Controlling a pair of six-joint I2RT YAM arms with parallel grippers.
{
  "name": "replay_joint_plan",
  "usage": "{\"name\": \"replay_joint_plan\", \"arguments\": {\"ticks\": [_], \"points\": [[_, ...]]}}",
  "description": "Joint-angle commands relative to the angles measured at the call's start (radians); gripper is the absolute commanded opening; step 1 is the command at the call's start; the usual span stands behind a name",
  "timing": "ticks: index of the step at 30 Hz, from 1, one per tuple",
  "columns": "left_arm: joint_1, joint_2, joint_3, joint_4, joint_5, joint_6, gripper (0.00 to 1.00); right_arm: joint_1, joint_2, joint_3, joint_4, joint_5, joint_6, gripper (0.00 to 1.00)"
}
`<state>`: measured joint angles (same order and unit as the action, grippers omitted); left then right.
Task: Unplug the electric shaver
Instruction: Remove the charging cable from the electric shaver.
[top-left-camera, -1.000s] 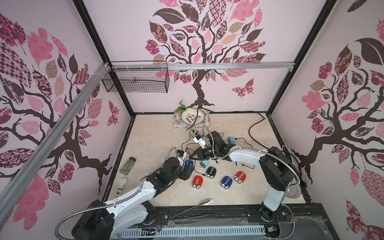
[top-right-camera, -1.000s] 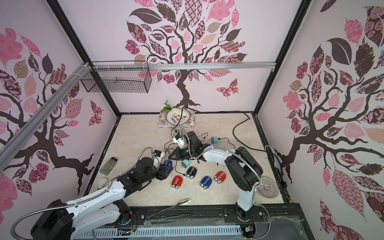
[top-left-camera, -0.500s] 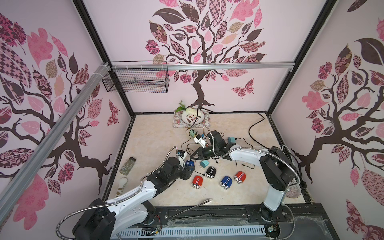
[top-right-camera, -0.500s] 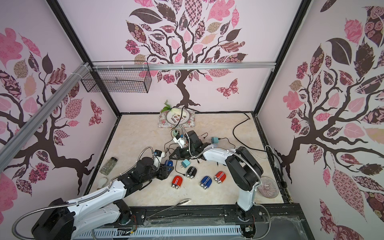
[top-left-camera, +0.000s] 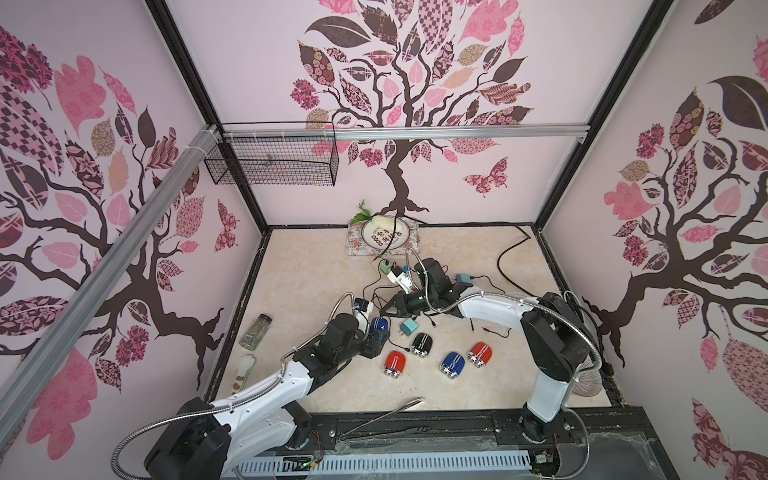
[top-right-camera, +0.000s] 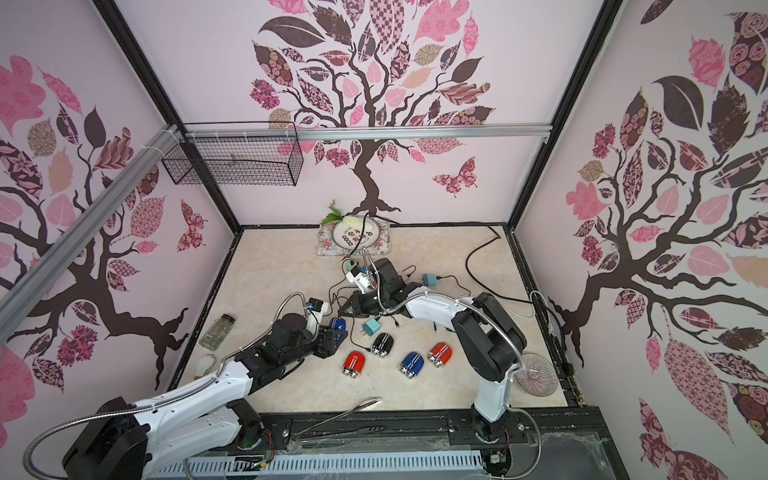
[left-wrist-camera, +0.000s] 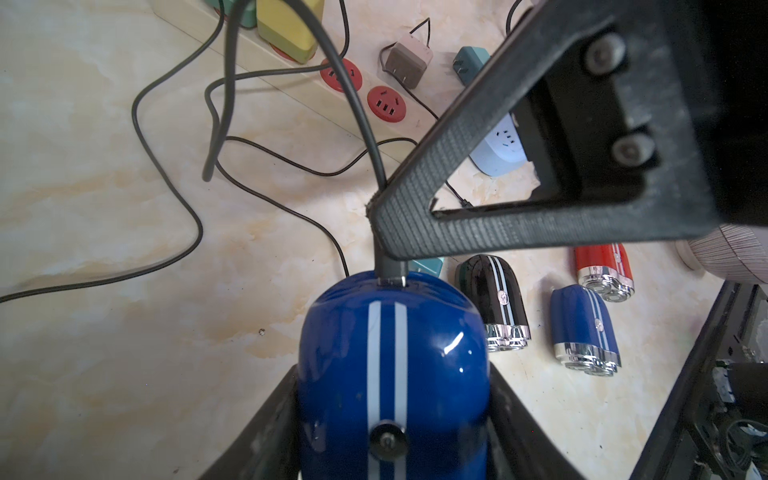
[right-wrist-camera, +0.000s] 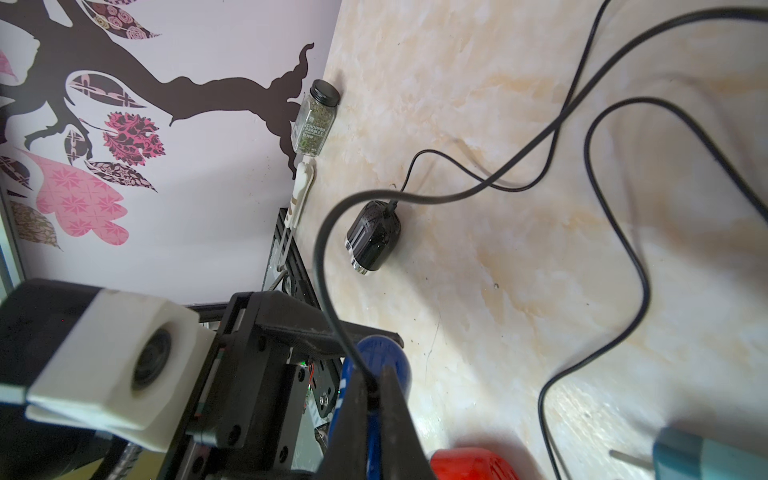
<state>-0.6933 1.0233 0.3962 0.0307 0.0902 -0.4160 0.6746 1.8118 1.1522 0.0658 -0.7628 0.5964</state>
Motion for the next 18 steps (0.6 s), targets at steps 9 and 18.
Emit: {"name": "replay_joint_plan", "arguments": {"ticks": [9,18], "points": [[-0.007,-0.031,-0.055,-0.088,0.036,-0.001,0.0,-0.064,0.018,0.063,0.082,0.098,-0.001,0.0],[-0.006,-0.044,-0.059,-0.097,0.024,-0.008,0.0,-0.066,0.015,0.055,0.092,0.1,0.014,0.0]]}}
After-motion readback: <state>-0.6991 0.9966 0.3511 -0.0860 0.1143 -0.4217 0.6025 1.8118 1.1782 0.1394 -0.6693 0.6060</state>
